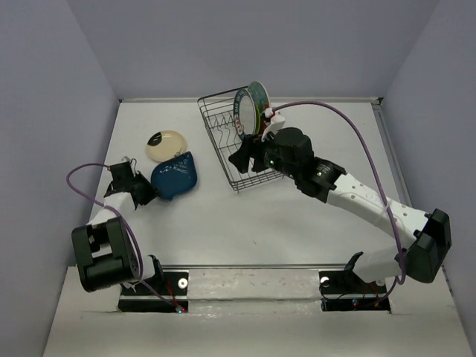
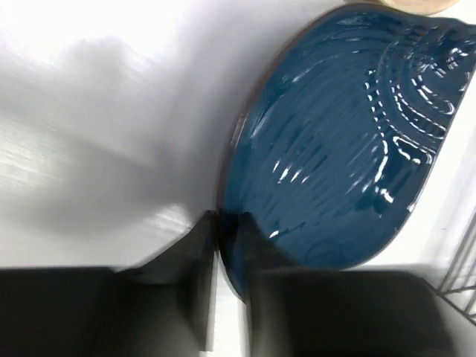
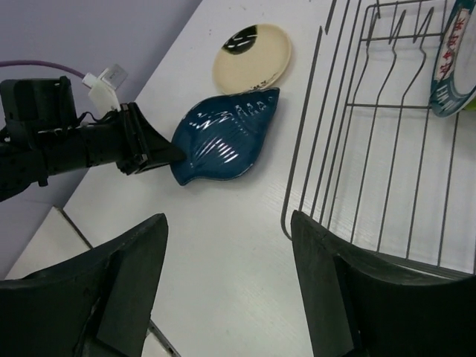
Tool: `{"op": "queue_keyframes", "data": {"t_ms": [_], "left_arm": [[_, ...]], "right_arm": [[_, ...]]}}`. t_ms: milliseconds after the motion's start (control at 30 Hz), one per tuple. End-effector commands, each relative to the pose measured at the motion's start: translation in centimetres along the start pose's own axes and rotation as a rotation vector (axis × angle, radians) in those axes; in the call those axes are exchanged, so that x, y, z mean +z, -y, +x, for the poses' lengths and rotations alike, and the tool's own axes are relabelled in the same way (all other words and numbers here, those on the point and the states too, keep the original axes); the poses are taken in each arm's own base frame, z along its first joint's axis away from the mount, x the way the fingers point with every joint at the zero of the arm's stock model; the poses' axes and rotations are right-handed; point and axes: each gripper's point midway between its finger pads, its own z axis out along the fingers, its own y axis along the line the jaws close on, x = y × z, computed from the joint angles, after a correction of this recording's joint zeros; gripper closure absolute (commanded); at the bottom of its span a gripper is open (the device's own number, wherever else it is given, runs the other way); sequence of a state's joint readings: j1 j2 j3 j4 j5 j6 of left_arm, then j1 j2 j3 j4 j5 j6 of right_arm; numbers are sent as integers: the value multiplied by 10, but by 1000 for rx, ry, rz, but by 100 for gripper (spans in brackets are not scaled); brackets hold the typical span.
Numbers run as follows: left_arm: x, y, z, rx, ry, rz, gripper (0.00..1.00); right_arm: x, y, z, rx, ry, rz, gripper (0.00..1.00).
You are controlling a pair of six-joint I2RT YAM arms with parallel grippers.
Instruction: Load the plates into the dish rack
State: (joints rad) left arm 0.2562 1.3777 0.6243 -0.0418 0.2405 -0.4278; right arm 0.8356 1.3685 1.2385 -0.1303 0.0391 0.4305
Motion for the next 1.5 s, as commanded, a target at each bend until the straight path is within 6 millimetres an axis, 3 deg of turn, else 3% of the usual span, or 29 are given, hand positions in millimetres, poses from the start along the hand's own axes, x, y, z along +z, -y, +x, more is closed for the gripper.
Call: {"op": "queue_keyframes", "data": {"t_ms": [0, 167, 400, 467, 600, 833, 900, 933, 1033, 1267, 1333, 1467], "left_arm": [[-31, 32, -2, -37, 78, 167, 94], [-59, 58, -14, -94, 216, 327, 94], [-78, 64, -17, -114, 315, 396, 94], [-90, 70, -19, -123, 351, 445, 94], [-137, 101, -42, -147, 448, 583, 94], [-181, 132, -57, -208, 491, 764, 94], [-185, 138, -53, -267, 450, 817, 94], [-176, 135, -44, -304, 407, 831, 94], [-186, 144, -33, -382, 342, 965, 94], [-203, 160, -12, -379, 248, 1082, 94], [-201, 160, -3, -385, 214, 1094, 94], [-201, 161, 9, -396, 162, 1116, 94]], "right_arm": [[1, -30, 8, 45, -33, -101, 25], [8, -43, 28, 59, -86, -125, 22], [18, -61, 56, 102, -154, -169, 21], [20, -63, 59, 101, -158, -163, 20], [32, -66, 65, 119, -174, -153, 17], [53, -73, 58, 148, -152, -158, 10], [63, -69, 59, 147, -139, -129, 8], [67, -71, 56, 151, -125, -135, 7], [82, -77, 50, 167, -90, -155, 5], [108, -77, 34, 199, 22, -147, 5], [111, -81, 26, 193, 61, -165, 7], [120, -71, 18, 191, 102, -127, 23]]}}
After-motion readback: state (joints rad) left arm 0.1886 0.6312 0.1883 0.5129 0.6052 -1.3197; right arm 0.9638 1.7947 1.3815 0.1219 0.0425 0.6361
